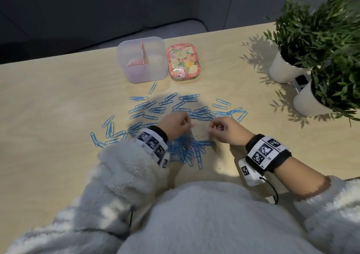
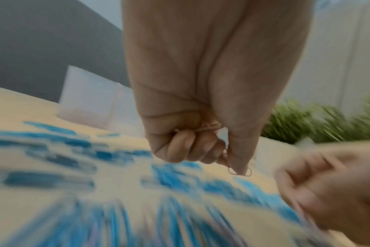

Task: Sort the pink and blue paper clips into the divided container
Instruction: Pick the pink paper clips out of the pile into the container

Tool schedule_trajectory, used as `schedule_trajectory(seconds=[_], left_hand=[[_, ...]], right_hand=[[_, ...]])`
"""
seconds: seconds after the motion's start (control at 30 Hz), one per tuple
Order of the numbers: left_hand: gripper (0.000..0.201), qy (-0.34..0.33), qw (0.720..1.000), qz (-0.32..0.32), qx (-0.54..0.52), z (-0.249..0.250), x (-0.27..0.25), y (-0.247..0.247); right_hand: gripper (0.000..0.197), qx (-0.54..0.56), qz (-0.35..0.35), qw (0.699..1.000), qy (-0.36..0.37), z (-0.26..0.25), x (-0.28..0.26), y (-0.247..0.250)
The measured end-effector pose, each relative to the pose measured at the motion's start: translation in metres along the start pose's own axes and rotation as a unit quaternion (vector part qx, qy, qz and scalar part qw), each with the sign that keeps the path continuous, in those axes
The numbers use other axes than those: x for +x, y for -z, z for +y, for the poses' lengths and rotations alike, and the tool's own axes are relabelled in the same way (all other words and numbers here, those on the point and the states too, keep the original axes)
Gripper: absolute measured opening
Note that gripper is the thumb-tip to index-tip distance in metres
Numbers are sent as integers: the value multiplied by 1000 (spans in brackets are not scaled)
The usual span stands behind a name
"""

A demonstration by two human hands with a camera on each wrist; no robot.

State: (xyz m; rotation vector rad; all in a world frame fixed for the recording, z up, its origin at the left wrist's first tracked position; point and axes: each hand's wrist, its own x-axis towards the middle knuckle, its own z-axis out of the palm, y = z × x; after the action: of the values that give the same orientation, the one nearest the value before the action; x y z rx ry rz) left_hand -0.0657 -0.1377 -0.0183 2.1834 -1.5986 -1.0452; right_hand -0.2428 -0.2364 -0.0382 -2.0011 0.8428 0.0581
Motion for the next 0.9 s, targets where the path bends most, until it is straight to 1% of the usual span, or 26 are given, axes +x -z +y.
schedule_trajectory(seconds=[0.03,0.07,0.13,0.17,0.2,0.27,0.33,0.37,0.4,0.47,0.5,0.53,0.6,0.7,0.73,0.8,0.87,0.9], left_hand=[[17,16,999,28,-24,-6,0,18],[16,32,997,64,-40,-13,1,38],[15,72,988,134,-35,-30,4,80],[17,95,982,161,-23,-38,6,100],[20,118,975,188,-13,-47,9,118],[20,157,960,233,-7,-61,17,146],[29,184,950,250,-2,-70,26,162],[36,194,948,251,3,-72,30,167],[37,203,947,248,7,-73,35,170],[25,219,942,252,14,-70,42,172],[20,222,941,254,13,-68,47,171],[20,221,940,259,14,-68,52,170],[24,221,936,274,17,-64,62,168],[28,232,932,278,-3,-60,69,169],[26,233,933,274,-16,-59,69,168],[15,220,934,277,-49,-60,66,168],[31,198,930,298,-88,-66,59,167],[35,177,924,318,-116,-68,53,165]], right_hand=[[24,57,1,998,-19,-3,1,1],[27,134,1,990,-47,-8,3,3],[26,289,5,951,-108,-18,8,9],[26,329,15,936,-122,-24,11,12],[27,340,31,932,-121,-30,15,15],[32,324,62,940,-83,-41,23,21],[32,324,65,942,-51,-52,30,28],[30,331,60,941,-44,-58,33,32],[26,338,54,938,-42,-63,37,34],[20,351,47,934,-55,-72,49,38],[20,355,43,931,-67,-76,56,39],[20,358,39,930,-81,-81,63,39],[19,358,32,928,-103,-91,77,39],[16,337,23,934,-113,-112,103,41],[17,335,17,935,-114,-120,114,40],[24,353,14,928,-122,-138,136,37],[28,368,21,921,-124,-160,154,30],[30,373,21,921,-107,-172,161,27]])
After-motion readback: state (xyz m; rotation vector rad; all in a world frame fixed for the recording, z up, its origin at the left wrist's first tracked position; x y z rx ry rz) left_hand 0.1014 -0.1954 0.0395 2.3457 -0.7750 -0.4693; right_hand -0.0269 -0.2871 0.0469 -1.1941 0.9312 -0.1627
